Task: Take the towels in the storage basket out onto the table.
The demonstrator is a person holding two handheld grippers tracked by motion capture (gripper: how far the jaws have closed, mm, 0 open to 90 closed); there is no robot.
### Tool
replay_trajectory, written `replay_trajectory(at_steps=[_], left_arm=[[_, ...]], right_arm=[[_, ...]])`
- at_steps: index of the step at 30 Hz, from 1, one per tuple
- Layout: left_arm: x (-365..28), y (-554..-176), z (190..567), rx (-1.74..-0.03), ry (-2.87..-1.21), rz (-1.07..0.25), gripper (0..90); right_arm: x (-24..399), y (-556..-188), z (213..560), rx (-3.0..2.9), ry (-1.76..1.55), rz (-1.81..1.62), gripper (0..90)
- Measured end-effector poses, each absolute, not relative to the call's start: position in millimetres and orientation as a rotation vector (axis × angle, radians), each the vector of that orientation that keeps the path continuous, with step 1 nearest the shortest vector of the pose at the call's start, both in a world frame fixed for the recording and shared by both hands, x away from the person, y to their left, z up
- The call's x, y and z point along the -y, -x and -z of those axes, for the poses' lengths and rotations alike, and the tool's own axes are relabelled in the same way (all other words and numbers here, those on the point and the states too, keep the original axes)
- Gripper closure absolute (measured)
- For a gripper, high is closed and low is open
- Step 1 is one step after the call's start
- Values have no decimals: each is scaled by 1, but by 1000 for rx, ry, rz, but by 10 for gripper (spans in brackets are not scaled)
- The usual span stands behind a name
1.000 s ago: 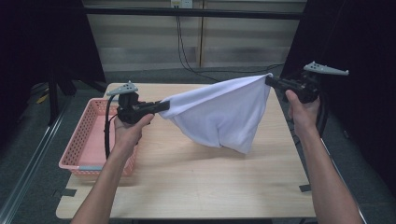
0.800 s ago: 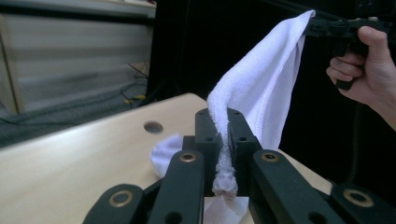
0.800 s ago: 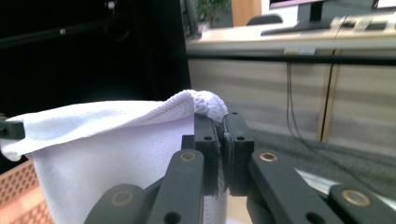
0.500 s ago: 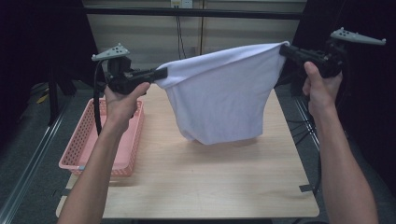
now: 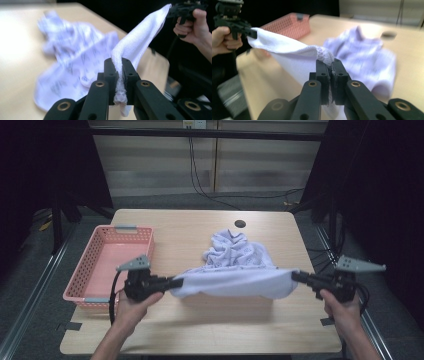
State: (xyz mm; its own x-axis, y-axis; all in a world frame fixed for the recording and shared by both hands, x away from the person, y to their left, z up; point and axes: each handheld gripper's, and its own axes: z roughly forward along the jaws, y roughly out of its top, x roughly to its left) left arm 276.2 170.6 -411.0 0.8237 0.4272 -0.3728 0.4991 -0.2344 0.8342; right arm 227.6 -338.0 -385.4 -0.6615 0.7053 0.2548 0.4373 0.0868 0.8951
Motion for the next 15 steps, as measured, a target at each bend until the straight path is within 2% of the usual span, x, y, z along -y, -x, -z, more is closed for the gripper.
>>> replay_trajectory(at_steps=[7,11,13,15], left_arm=[[-173,-233,456,-721,-1957,204,814],[-178,-217,466,-715,-1986,230,768],[-180,-214,466,-716,-1990,234,683],[-183,-215,466,-717,-1991,223,644]], right_arm=[[332,-180,437,-2255,-1161,-1527,854],[333,-161,447,-2286,-1183,-1532,758],[335,-154,449,-2304,-1202,-1526,633],[338,-149,450,-2296,-1198,-1533,601]])
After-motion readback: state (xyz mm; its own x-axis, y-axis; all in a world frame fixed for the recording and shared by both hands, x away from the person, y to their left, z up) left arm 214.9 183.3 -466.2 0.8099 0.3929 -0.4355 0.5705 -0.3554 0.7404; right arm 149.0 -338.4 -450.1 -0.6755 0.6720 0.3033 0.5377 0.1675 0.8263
